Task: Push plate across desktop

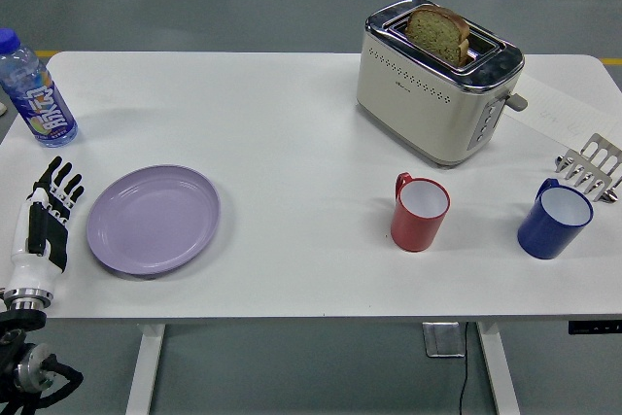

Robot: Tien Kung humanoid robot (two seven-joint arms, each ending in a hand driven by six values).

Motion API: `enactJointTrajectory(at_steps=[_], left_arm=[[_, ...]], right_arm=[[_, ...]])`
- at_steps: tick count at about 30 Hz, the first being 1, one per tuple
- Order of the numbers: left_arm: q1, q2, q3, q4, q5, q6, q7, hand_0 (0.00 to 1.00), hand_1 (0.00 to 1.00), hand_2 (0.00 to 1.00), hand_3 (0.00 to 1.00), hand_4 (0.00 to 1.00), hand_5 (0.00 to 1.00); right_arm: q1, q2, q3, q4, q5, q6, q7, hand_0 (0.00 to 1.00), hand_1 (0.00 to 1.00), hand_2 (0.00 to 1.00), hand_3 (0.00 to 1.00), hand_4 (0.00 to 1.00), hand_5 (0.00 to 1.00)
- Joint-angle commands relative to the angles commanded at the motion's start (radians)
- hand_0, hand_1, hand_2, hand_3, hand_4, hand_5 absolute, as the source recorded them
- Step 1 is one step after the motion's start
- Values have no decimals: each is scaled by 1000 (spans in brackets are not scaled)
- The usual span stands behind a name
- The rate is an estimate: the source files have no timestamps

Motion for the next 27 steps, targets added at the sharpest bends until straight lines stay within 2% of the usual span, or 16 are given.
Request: enactJointTrajectory(at_steps=[17, 27], left_arm=[[0, -17, 68, 14, -20, 18, -21, 899, 926, 972, 998, 504, 998], [-7, -18, 99, 4, -25, 25, -30, 900, 926, 972, 995, 499, 998]], right_arm=[[-5, 1, 4, 0, -15, 2, -4, 601, 544, 641, 619, 134, 358], [-6, 2, 3, 0, -16, 2, -4, 602, 543, 641, 619, 134, 358]])
